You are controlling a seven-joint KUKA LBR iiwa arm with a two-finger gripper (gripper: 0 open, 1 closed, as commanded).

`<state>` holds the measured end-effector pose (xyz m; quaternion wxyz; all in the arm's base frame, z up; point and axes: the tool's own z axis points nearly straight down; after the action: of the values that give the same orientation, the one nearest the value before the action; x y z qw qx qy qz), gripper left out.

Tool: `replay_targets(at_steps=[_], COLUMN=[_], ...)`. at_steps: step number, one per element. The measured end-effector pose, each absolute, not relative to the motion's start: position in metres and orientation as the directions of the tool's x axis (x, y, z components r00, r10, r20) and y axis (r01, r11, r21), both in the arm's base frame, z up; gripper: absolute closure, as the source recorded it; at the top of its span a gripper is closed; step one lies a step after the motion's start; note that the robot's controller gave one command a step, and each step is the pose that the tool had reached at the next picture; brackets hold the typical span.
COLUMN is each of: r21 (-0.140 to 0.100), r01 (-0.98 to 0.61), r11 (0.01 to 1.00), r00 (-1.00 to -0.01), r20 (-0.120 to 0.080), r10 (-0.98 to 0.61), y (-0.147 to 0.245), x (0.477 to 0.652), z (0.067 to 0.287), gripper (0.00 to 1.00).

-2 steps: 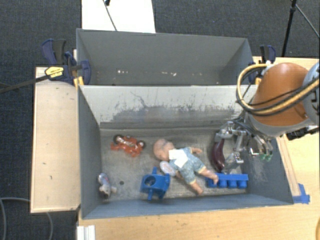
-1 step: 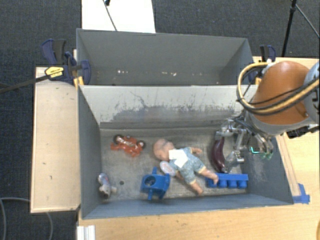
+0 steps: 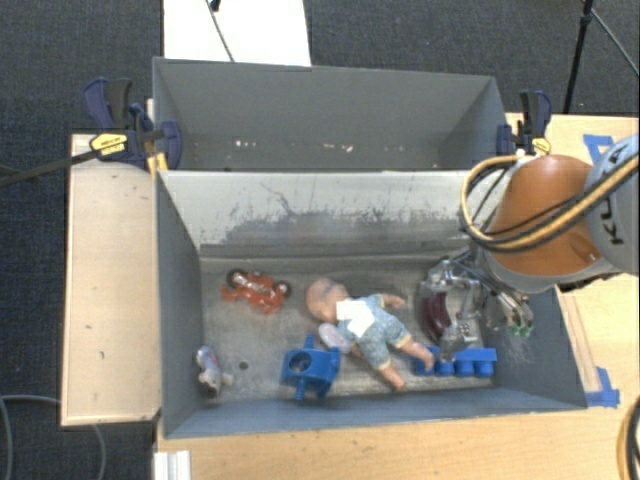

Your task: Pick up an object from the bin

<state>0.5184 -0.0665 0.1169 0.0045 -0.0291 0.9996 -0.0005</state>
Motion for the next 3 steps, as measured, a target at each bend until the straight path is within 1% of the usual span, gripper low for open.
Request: replay_targets(at_steps=[1,2,3], r21=[0.002,0.000,0.000], r01=[0.021,0.032,0.031], r11=[1.000,1.000,1.000], r00=[-1.000,-0.999,-0.999], r20=[0.002,0.015,0.015], r10=[0.021,0.032,0.031], y=[-0.0755,-0.0729,-0.0729], x=[0.5106,0.5014,0.5015], z=[0.0835,0.0765,0.0765], gripper=[0.00,1.00,1.00])
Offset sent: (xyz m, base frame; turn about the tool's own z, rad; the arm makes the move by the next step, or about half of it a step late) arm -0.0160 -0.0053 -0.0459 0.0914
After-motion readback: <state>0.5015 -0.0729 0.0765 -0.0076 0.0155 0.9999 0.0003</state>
